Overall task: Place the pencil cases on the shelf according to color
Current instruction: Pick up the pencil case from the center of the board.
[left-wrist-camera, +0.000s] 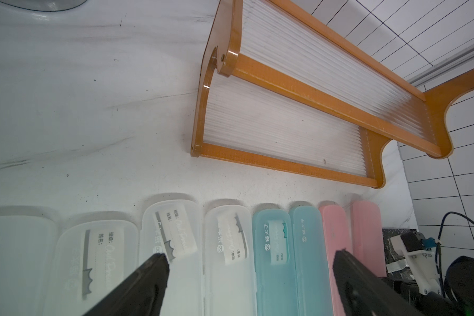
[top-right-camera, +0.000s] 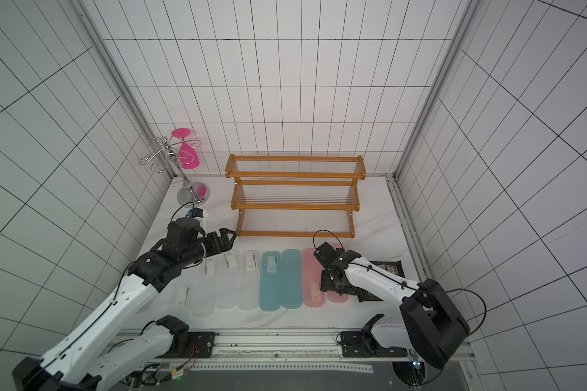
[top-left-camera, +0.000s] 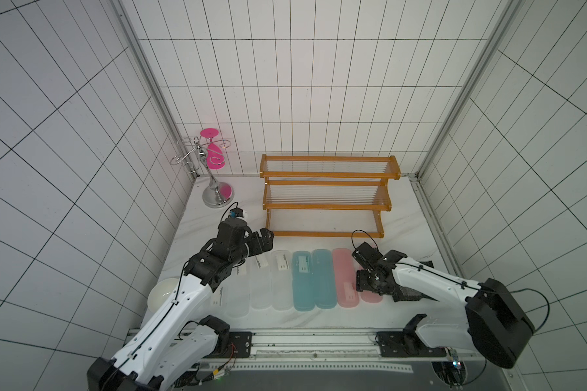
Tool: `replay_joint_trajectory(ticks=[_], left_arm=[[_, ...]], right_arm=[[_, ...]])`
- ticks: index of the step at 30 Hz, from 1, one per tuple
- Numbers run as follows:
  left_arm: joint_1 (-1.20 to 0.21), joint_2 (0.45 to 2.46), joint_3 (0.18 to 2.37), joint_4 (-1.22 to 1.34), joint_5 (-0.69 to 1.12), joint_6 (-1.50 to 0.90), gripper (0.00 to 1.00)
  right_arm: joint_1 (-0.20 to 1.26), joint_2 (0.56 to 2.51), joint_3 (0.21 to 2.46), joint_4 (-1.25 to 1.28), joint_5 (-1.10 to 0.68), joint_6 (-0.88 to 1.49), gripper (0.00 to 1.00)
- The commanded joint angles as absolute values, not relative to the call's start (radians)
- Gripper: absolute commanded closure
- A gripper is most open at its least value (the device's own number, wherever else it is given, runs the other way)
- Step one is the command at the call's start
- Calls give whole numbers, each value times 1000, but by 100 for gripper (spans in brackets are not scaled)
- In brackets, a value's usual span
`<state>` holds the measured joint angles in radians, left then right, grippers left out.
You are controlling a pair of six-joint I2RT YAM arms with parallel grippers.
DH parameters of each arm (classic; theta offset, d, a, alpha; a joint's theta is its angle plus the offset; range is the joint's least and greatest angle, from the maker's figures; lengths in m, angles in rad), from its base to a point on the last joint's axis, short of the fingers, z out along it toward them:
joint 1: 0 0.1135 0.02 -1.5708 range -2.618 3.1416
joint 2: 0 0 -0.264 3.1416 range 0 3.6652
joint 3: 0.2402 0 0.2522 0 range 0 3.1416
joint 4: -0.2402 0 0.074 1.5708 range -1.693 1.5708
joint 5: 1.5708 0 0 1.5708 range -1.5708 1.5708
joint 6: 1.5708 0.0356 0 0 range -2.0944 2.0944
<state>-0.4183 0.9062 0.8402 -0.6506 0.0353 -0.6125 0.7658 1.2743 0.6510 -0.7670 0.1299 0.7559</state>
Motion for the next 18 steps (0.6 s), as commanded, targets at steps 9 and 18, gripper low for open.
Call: replay_joint_trajectory(ticks=[9, 18], left_arm=[[-423, 864, 964, -662, 95, -659, 2], [-452, 907, 1131, -675, 114, -640, 2]], right_arm=[[938, 1135, 937, -1052, 291, 770, 36], [950, 1038, 1246, -1170, 344, 658, 35]])
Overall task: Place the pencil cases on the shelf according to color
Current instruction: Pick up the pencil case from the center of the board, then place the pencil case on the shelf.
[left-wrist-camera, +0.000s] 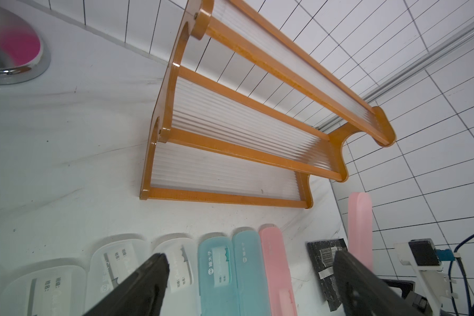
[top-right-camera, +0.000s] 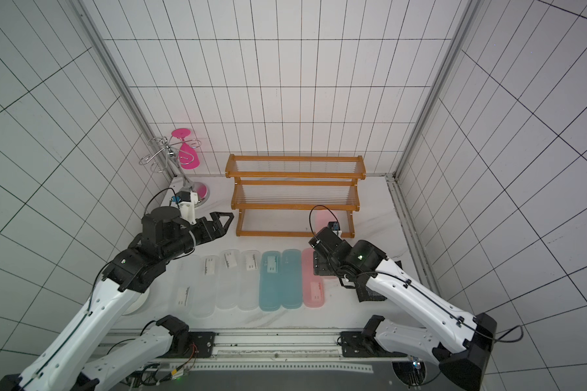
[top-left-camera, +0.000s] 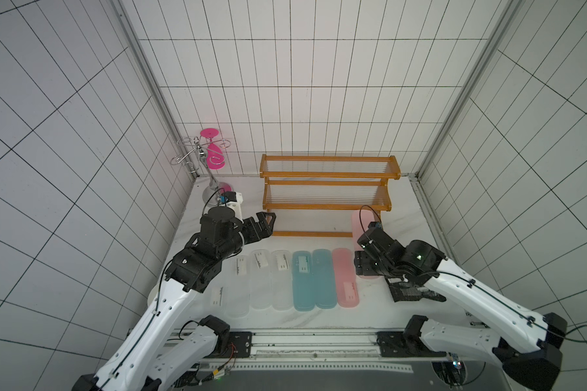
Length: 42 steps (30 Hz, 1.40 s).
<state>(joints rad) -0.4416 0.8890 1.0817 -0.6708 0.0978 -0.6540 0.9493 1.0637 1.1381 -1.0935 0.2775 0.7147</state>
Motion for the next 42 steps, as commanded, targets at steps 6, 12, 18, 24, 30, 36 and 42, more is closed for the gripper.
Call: replay_joint_trajectory(ticks=[6, 12, 18, 24, 30, 36, 42], left_arm=[[-466, 961, 1194, -621, 115, -621, 2], [-469, 1016, 1221, -560, 120, -621, 2], [-471, 1071, 1215, -516, 124, -617, 2], [-471, 1121, 1201, -497, 126, -603, 2], [-471, 1148, 1184, -488, 124, -594, 2], [-471, 1156, 1160, -472, 127, -595, 2], [-471, 1152, 1139, -471, 136, -600, 2]], right_arm=[[797, 1121, 1469, -1212, 305, 504, 34], [588, 1264, 1665, -1204, 227, 335, 34], [452, 1397, 1806, -1165, 152, 242, 33], [352, 1502, 1883, -1101, 55, 205, 33], [317, 1604, 1987, -1098, 19, 179, 32], [294, 1691, 2075, -1114, 9, 172, 31], [275, 1762, 2136, -1129, 9, 173, 30]])
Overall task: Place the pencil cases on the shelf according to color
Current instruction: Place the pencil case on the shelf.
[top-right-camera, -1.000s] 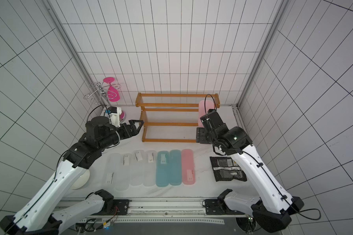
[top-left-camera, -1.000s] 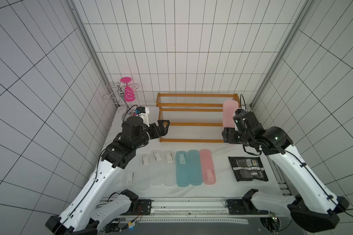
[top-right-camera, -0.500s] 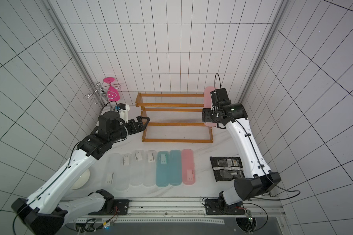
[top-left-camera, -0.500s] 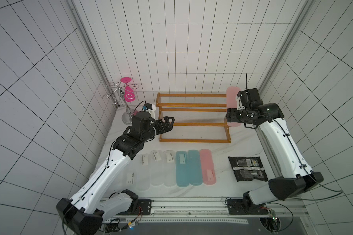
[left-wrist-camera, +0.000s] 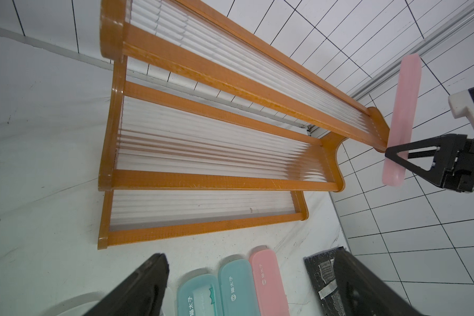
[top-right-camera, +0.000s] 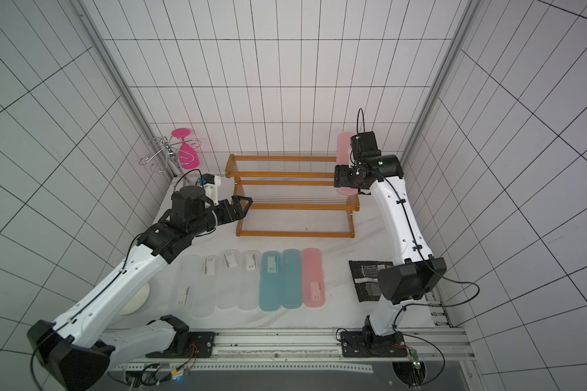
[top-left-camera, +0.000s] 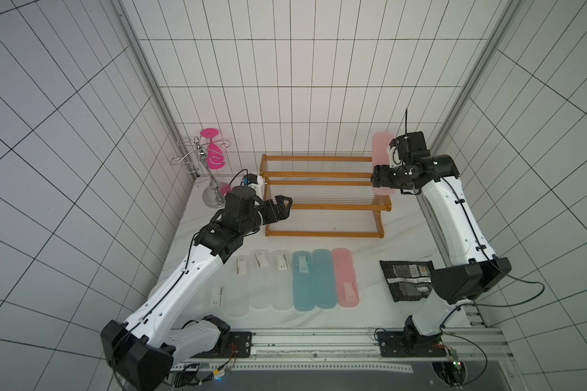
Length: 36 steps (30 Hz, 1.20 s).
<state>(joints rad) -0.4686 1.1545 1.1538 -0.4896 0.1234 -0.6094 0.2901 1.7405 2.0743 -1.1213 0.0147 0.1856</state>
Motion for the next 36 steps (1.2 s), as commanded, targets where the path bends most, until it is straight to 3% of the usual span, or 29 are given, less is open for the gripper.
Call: replay_joint_trajectory(ticks=[1, 25, 36], left_arm=[[-471, 1151, 1136, -471, 136, -601, 2], [-471, 1128, 1103, -490, 149, -603, 2], [-471, 1083, 1095, -580, 76, -592, 2]], right_arm=[[275, 1771, 2145, -1132, 9, 173, 29], [257, 1815, 2236, -1159, -5, 190, 9], [256, 1661, 2262, -1166, 0, 218, 5]])
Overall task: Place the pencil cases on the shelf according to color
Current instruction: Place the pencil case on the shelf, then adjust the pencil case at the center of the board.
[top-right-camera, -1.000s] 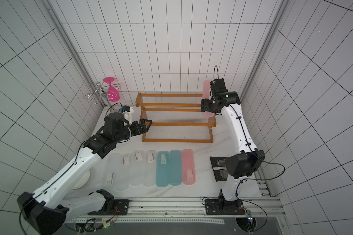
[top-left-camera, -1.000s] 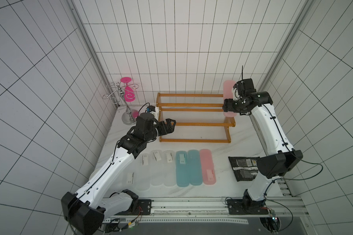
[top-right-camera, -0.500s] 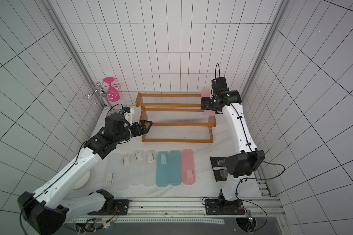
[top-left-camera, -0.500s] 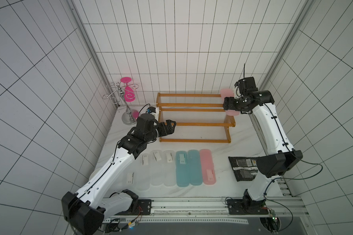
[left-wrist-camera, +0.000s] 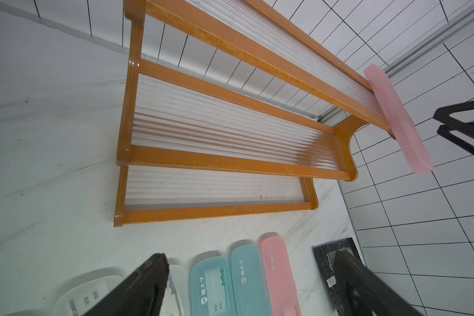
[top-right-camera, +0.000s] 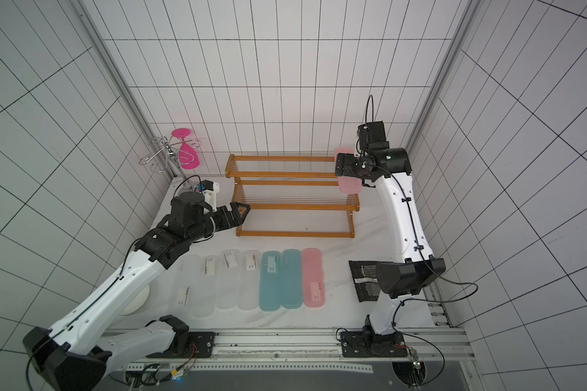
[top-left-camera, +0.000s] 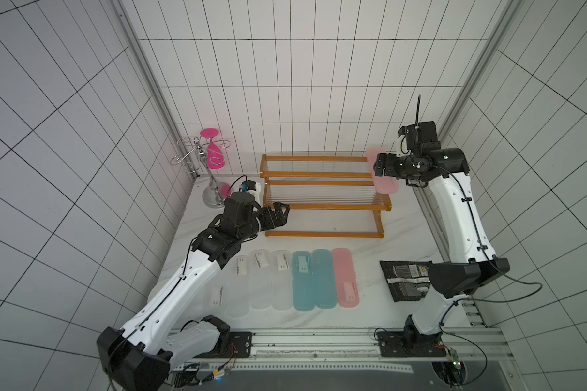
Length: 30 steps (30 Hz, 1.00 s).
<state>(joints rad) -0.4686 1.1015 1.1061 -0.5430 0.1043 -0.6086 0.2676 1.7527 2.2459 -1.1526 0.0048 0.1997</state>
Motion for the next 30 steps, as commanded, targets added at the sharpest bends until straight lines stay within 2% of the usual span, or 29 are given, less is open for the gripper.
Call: replay_joint_trajectory(ticks=[1, 6, 14, 22, 30], left_arm=[[-471, 1084, 1095, -590, 77, -596, 2], [-482, 1105, 1101, -661, 94, -593, 2], [-539, 1062, 1071, -720, 27, -601, 2], [-593, 1019, 1020, -757, -32, -639, 2], [-598, 964, 977, -741, -93, -616, 2]], right_arm=[[256, 1633, 2238, -1163, -4, 219, 5], [256, 1441, 2018, -1108, -32, 247, 5], [305, 1156, 1600, -1034, -77, 339, 5], [489, 975, 1281, -1009, -6, 479, 6], [658, 884, 1017, -942, 42, 620, 8]])
